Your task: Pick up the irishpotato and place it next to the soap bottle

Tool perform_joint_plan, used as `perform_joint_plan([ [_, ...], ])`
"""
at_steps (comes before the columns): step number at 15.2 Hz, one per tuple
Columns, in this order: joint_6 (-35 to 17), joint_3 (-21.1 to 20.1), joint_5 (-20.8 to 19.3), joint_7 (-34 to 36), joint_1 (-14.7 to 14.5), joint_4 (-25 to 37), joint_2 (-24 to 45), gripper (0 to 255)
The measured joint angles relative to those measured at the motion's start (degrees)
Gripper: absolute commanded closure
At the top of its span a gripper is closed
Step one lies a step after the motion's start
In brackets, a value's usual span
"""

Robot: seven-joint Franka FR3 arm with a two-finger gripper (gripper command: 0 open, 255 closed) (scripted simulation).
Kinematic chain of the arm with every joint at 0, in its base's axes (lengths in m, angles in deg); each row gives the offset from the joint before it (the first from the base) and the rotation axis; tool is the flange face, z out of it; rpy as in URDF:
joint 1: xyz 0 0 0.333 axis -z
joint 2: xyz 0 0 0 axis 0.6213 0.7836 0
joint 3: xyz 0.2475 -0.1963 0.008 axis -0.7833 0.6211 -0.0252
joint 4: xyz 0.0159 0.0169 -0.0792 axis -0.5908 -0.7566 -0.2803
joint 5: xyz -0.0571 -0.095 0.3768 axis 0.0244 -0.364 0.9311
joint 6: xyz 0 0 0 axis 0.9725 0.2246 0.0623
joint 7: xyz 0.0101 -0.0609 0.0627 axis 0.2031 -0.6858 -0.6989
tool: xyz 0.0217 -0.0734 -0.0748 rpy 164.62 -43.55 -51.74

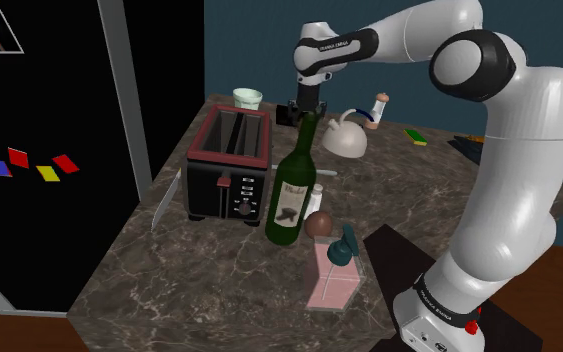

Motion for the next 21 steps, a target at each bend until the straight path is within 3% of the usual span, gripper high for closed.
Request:
perform_joint_plan([
  [21,15.6,-0.1,0.5,-1.9,-0.4,15.0,-0.7,255],
])
